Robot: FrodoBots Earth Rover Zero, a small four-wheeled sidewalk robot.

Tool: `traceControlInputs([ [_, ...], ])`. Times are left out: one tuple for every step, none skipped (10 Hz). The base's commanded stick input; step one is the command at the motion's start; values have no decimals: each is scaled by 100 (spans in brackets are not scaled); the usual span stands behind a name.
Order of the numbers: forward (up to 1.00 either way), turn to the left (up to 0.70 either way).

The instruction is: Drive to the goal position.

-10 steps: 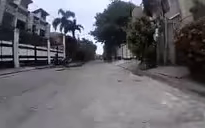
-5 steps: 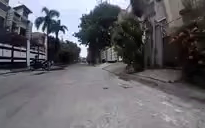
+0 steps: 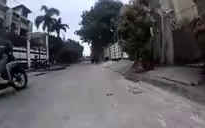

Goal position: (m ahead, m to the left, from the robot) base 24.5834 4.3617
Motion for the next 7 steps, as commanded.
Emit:
traceControlInputs([
  [100,0],
  [100,0],
  [100,0],
  [100,0],
  [100,0],
  [100,0],
  [100,0],
])
